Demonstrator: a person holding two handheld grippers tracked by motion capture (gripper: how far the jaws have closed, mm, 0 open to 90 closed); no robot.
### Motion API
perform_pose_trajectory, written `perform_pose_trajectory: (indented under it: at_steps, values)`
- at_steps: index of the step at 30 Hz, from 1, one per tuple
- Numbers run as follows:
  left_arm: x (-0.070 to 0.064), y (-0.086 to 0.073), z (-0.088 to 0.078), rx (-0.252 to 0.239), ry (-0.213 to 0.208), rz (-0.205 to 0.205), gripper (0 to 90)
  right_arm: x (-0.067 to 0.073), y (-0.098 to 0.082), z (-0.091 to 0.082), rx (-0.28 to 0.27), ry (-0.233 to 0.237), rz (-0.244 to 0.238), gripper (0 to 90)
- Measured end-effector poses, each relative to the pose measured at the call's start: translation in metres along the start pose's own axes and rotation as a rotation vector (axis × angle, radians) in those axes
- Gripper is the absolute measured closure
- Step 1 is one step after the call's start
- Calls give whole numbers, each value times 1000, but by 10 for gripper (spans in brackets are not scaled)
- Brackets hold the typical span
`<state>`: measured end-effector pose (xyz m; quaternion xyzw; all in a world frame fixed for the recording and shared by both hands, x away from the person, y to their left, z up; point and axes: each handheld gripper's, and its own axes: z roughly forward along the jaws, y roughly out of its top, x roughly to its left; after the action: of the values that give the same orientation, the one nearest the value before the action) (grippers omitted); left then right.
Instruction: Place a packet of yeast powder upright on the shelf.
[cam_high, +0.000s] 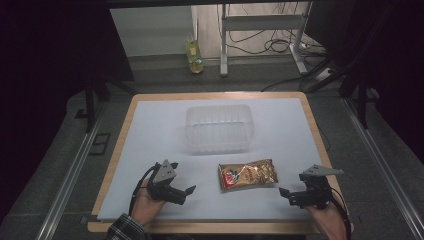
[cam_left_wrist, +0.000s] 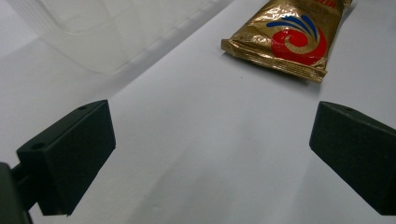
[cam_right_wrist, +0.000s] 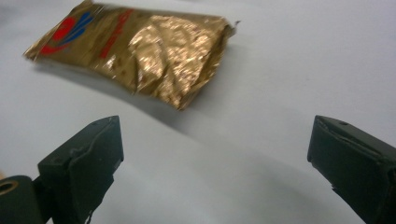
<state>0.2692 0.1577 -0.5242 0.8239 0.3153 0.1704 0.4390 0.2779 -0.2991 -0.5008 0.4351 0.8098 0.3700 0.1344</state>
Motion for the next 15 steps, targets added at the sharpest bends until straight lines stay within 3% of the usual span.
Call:
perform_pose_trajectory:
  at_steps: [7,11,15]
  values:
    - [-7,1,7,-2,-49,37,0,-3,-2,1,-10,11,-59,31]
    - [-9,2,7,8,-45,45,0,-2,-1,0,-31,1,-82,32]
    - [-9,2,7,15,-48,33,0,-1,-2,1,-18,0,-85,32]
